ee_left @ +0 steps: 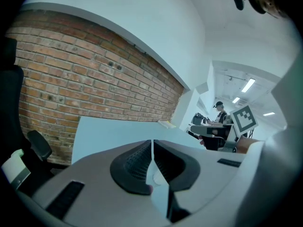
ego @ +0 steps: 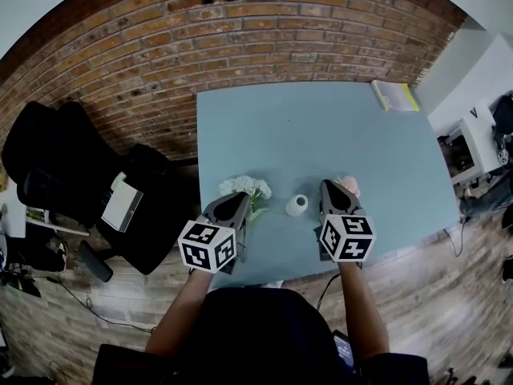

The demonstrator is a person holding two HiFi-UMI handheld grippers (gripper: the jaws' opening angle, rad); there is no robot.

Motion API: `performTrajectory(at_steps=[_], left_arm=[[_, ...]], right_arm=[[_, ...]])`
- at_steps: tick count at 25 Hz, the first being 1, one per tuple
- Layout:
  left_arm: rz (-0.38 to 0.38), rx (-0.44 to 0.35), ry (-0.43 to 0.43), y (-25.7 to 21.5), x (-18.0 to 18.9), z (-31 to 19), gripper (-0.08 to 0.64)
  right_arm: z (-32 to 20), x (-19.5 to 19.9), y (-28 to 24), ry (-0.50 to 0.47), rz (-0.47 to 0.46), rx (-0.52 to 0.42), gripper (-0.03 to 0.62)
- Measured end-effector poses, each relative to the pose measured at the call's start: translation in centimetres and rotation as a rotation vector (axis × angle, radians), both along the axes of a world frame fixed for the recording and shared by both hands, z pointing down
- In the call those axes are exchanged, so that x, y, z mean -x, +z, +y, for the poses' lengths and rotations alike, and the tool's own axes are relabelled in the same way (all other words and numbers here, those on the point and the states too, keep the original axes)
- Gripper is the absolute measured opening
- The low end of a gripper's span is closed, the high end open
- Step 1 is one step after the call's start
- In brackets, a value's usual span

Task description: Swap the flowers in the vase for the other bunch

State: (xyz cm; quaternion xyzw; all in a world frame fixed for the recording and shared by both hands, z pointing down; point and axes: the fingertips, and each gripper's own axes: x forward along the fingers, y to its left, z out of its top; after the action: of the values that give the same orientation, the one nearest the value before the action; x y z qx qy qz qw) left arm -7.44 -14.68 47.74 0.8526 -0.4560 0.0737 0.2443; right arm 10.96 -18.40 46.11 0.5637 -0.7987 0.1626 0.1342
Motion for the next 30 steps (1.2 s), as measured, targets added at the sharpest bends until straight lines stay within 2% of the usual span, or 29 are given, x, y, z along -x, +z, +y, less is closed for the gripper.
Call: performTrajectory(at_steps=[5, 12, 20, 23, 26, 30], left_arm=[[0.002, 0.089, -0.016, 2.5, 0.8, -0.3, 0.016], [-0.006, 0.186, -0.041, 5.3, 1.6, -0.7, 0.104], [-0.025, 0.303, -0.063, 8.3, 1.6, -1.1, 0.264], [-0.005, 0.345, -0.085, 9.2, 1.8, -1.3, 0.293], [-0.022, 0.396, -0.102, 10.6, 2.2, -1.4, 0.332], [-0.027, 0.453, -0.128, 12.0, 2.6, -1.7, 0.349]], right_arm=[[0.0, 0.0, 0.1, 0.003, 0.009, 0.005, 0.012], [-0.3, -0.6, 0.4, 0.018, 0.006, 0.016, 0.012], [-0.7, -1.0, 1.1, 0.023, 0.005, 0.036, 0.012], [-0.8, -1.2, 1.2, 0.024, 0.007, 0.038, 0.012], [-0.9, -1.4, 1.3, 0.025, 0.011, 0.042, 0.012], [-1.2, -1.5, 1.1, 0.024, 0.014, 0.041, 0.012]])
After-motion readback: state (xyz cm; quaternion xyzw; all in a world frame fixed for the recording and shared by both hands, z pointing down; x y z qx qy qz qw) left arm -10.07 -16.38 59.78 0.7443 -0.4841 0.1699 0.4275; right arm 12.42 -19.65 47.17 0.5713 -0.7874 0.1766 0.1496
